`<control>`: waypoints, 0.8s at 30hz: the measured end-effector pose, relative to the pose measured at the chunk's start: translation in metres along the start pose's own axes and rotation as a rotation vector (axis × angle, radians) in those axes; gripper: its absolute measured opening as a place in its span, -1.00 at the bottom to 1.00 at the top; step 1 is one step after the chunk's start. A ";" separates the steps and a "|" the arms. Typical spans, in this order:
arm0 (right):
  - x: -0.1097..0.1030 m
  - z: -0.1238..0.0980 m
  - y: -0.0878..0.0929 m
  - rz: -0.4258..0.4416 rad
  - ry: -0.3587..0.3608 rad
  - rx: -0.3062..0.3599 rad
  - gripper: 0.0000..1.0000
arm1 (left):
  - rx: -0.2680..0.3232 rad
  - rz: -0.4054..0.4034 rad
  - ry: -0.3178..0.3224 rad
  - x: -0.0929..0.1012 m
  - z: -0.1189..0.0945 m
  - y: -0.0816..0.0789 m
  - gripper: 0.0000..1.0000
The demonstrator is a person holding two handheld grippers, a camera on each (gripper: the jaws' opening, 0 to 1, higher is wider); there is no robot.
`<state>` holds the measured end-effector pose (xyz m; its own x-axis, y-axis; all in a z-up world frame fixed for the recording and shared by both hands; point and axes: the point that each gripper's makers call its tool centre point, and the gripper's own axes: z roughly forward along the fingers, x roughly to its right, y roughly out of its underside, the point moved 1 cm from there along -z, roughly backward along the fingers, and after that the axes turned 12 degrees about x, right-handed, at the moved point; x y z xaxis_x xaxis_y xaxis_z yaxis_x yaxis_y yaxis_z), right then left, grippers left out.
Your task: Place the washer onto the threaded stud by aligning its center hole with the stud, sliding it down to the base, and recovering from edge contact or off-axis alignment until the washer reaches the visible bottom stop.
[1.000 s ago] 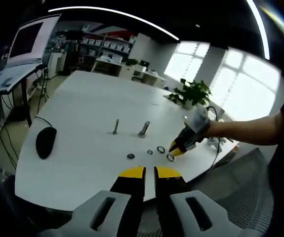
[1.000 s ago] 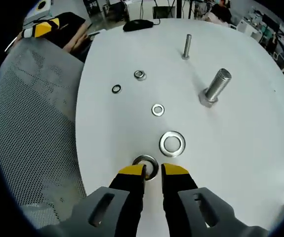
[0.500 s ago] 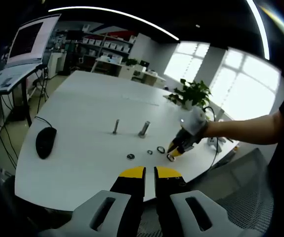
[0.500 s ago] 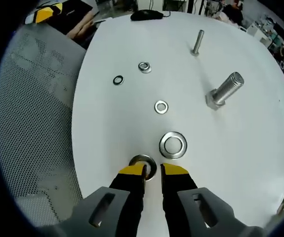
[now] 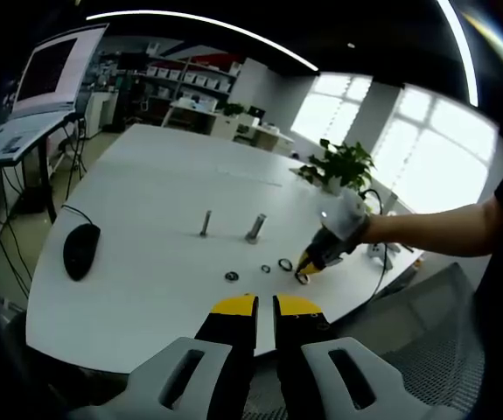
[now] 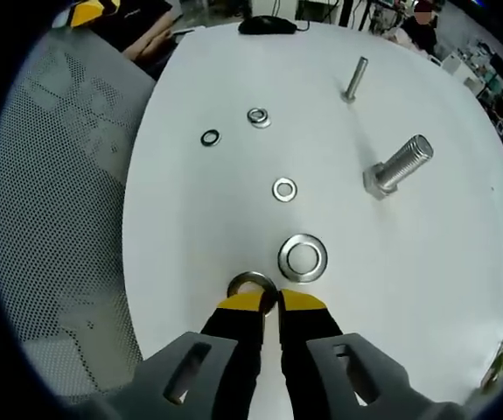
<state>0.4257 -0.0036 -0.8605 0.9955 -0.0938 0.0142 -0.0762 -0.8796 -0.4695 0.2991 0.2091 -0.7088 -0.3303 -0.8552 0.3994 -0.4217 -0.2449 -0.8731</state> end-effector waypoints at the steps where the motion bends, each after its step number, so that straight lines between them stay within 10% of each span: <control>1: -0.001 0.000 0.001 0.005 -0.003 0.002 -0.85 | -0.001 -0.001 0.000 0.000 0.000 0.000 -0.92; 24: 0.004 -0.021 -0.021 0.137 0.027 0.153 -0.88 | -0.007 -0.002 -0.004 0.000 0.000 0.001 -0.92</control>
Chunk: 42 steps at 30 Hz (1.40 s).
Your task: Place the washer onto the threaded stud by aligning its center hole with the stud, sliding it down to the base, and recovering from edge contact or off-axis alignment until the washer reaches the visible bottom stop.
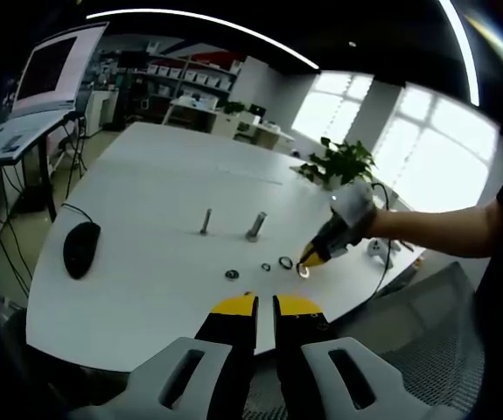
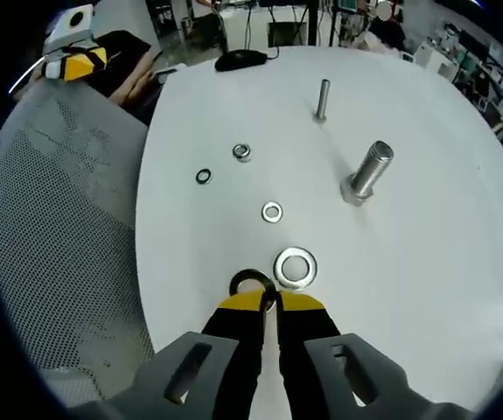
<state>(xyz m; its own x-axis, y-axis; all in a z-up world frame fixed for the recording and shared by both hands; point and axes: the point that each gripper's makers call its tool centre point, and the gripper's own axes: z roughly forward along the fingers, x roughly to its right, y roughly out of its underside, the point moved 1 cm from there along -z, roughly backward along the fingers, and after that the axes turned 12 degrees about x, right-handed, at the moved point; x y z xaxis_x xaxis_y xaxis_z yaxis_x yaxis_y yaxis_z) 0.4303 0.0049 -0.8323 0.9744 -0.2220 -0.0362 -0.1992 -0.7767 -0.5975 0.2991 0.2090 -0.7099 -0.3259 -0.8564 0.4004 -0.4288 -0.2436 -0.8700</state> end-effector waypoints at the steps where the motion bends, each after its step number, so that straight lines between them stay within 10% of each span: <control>1: 0.000 -0.001 -0.002 0.000 0.002 0.006 -0.88 | 0.000 0.000 0.000 0.000 0.000 0.000 -0.92; 42: 0.004 -0.046 -0.047 -0.057 0.110 0.063 -0.88 | -0.088 0.012 0.005 0.001 -0.007 0.019 -0.76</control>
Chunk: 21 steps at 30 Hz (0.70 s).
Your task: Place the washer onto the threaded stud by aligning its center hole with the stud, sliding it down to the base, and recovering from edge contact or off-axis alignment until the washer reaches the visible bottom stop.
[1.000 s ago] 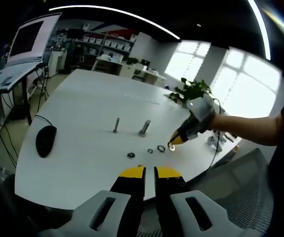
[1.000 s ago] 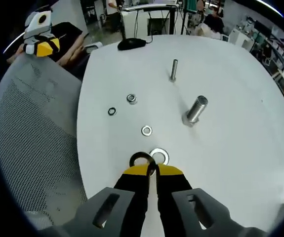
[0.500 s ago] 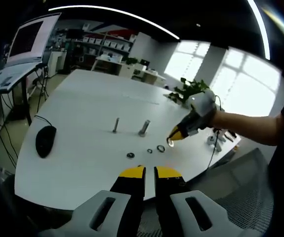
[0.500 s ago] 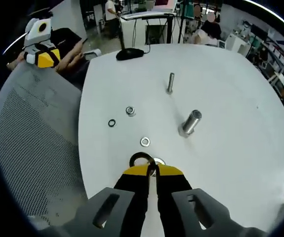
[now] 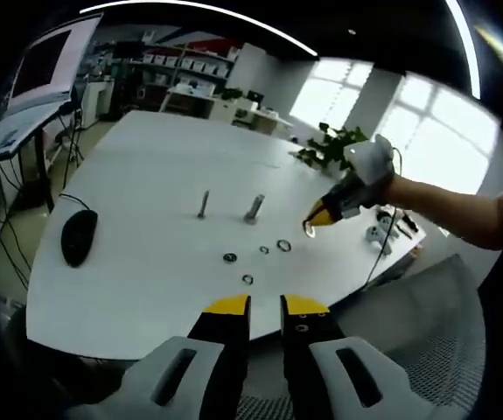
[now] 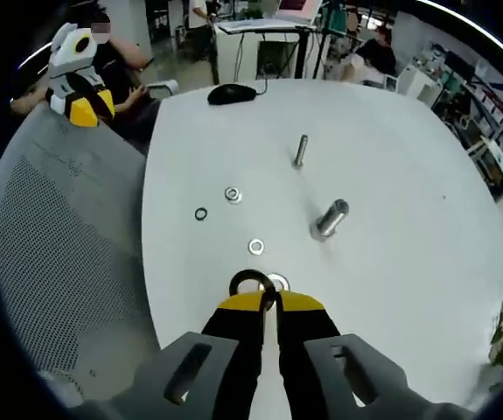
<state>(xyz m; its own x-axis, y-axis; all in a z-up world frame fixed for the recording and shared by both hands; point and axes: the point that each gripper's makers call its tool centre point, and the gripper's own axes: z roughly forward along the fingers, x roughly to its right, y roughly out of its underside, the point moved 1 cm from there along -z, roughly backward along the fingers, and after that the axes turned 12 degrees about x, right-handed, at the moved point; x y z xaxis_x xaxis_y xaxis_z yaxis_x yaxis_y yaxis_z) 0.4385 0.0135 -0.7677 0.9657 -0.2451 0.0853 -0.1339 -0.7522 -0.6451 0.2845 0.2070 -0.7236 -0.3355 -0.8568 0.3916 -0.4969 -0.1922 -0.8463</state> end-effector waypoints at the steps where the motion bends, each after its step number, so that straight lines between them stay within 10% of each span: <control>1: 0.000 -0.001 -0.001 -0.005 0.002 -0.001 -0.88 | -0.001 0.001 0.000 0.000 0.000 0.000 -0.76; 21: 0.016 -0.023 -0.065 -0.125 -0.007 -0.007 -0.88 | 0.040 0.003 0.001 0.002 0.001 -0.006 -0.72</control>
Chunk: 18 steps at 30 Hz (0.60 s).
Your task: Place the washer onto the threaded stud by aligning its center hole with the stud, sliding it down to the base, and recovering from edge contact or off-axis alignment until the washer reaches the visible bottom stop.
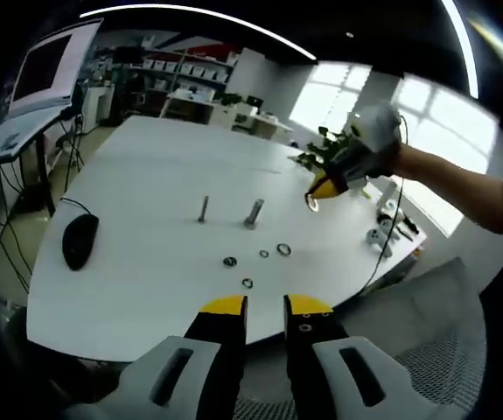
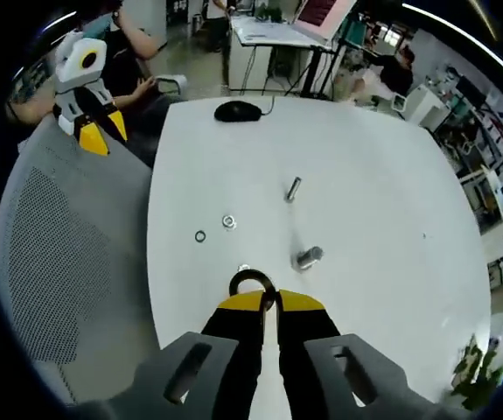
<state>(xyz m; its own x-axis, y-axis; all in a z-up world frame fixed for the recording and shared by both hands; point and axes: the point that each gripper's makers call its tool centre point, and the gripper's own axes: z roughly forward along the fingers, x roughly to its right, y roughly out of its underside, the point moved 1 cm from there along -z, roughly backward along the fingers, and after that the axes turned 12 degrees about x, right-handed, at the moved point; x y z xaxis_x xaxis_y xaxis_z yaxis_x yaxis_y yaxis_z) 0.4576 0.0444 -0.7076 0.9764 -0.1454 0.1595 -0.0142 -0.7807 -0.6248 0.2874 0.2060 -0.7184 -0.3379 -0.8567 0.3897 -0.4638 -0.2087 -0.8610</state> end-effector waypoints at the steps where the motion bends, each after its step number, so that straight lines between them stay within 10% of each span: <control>1: 0.002 0.000 -0.002 -0.001 0.001 0.003 -0.88 | 0.001 0.000 0.000 0.000 0.000 0.000 -0.72; 18: 0.028 0.030 -0.012 0.269 -0.008 0.111 -0.88 | 0.037 -0.008 0.004 -0.003 0.003 -0.009 -0.75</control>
<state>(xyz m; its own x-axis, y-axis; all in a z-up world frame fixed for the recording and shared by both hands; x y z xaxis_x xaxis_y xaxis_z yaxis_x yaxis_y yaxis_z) 0.4910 0.0675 -0.7185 0.9424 -0.3332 -0.0292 -0.2499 -0.6433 -0.7237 0.2952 0.2086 -0.7124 -0.3378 -0.8528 0.3982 -0.4359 -0.2333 -0.8693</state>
